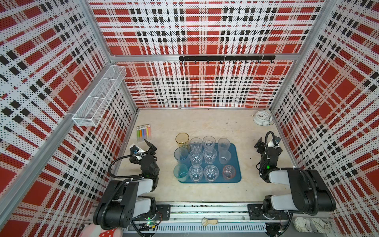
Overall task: Place the glasses into the tray
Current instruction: Reset both arms
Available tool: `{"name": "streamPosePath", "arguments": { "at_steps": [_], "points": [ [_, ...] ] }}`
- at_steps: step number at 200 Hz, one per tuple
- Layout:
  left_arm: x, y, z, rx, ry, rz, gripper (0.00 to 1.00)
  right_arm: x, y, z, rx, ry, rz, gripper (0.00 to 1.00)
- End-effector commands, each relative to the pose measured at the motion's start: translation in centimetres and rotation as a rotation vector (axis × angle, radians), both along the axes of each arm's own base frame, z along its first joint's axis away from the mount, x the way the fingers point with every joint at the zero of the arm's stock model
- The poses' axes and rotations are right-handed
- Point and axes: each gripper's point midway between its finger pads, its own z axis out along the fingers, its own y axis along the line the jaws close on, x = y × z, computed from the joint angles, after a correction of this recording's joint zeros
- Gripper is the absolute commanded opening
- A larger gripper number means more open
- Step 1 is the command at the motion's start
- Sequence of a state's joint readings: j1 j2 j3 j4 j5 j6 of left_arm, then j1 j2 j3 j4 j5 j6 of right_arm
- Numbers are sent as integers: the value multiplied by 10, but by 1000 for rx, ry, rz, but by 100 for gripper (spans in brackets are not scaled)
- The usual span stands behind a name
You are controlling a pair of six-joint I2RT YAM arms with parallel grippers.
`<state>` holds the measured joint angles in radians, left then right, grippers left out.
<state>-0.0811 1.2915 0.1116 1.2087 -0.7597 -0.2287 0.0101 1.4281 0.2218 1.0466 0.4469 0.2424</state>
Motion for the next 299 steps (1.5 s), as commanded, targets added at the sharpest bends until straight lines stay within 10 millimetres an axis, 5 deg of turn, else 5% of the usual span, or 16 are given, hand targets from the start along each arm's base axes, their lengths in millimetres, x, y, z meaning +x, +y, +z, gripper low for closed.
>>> {"name": "streamPosePath", "arguments": {
  "at_steps": [1, 82, 121, 198, 299],
  "points": [
    [-4, 5, 6, 22, -45, 6, 98, 3, 6, 15, -28, -68, 42, 97],
    [0, 2, 7, 45, -63, -24, 98, 11, 15, 14, -49, -58, 104, 100],
    [17, -9, 7, 82, -29, -101, 98, 25, 39, 5, -104, -61, 240, 100],
    [42, -34, -3, 148, 49, -259, 98, 28, 38, 2, -106, -15, 209, 100],
    [49, -32, -7, 145, 30, -275, 98, 29, 38, 1, -114, -4, 193, 100]
  ]
}}
